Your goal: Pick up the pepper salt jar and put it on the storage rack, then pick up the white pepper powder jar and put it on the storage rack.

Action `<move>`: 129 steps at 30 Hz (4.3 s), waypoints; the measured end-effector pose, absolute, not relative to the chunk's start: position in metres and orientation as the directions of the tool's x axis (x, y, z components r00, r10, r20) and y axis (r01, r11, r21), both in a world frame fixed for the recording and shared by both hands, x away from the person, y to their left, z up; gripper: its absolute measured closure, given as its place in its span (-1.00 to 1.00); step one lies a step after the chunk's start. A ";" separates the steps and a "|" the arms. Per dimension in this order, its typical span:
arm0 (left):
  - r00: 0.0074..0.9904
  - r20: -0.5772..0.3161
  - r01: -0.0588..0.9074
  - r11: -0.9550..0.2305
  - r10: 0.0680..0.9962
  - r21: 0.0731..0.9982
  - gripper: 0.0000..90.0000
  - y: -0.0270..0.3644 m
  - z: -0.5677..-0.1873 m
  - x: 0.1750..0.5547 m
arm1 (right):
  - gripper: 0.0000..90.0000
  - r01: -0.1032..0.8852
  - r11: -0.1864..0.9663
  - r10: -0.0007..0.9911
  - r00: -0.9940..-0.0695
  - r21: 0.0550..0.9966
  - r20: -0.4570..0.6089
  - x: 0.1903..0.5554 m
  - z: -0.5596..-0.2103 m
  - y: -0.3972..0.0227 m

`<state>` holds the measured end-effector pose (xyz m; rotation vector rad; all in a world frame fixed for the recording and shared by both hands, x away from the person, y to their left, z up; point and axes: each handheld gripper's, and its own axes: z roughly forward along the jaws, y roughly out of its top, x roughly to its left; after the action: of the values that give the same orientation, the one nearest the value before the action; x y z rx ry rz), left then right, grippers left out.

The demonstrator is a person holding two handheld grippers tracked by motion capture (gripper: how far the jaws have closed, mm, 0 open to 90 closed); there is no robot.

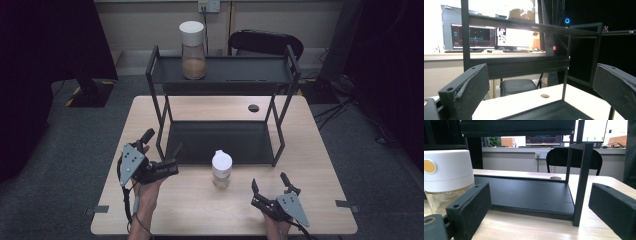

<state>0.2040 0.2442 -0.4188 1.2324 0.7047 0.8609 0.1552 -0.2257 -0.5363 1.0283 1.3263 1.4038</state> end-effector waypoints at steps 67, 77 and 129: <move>0.413 0.017 -0.064 0.010 0.911 0.998 -0.99 0.237 -0.536 0.184 | -1.00 -0.097 0.010 0.968 -0.250 0.995 -0.034 0.155 -0.538 -0.227; 0.412 0.018 -0.064 0.009 0.911 0.998 -1.00 0.237 -0.535 0.184 | -1.00 -0.102 -0.053 0.939 -0.345 0.993 0.015 0.154 -0.532 -0.225; 0.407 0.018 -0.064 0.009 0.913 0.998 -0.98 0.236 -0.535 0.184 | -0.75 0.037 0.026 0.882 -0.471 0.999 -0.006 0.205 -0.491 -0.151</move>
<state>0.1838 0.2357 -0.5355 1.3354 0.8494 0.9291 0.2049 -0.1506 -0.4906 0.9549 1.6030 1.5271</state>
